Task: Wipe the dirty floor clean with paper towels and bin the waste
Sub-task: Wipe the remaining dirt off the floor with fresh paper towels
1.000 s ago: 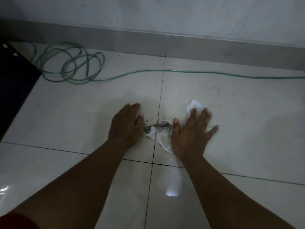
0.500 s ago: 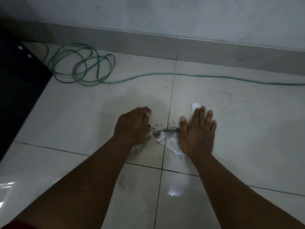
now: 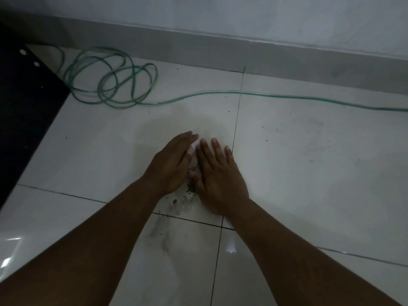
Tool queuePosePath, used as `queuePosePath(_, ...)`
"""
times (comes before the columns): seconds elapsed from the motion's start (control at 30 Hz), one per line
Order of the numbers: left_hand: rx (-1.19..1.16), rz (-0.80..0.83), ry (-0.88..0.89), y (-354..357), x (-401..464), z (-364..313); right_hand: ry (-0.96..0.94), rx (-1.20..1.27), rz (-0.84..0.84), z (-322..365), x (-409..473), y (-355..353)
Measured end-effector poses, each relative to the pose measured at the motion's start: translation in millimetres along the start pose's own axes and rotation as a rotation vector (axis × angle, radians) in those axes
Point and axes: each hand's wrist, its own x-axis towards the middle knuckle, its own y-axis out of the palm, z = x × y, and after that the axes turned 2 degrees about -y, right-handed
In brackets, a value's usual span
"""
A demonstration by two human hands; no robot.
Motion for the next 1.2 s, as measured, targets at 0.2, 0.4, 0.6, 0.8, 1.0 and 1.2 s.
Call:
queuePosePath(0.2,0.049,0.099,0.050,-1,0,7,0.016,0.108,-0.067,0,-1,3)
queuePosePath(0.4,0.164,0.134,0.128,-2,-1,10,0.422,0.035,-0.302,11,-20,-15)
queuePosePath(0.6,0.210,0.128,0.153,-1,-12,18,0.583,0.238,-0.046,55,-42,-1)
queuePosePath(0.8,0.299,0.197,0.132,-12,-37,24,0.216,0.176,0.053,58,-26,4)
queuePosePath(1.0,0.377,0.190,0.064,-21,-77,41,0.060,0.116,0.035,77,-40,14)
queuePosePath(1.2,0.376,0.128,0.011,-14,-120,48,0.013,0.059,0.050,95,-61,17)
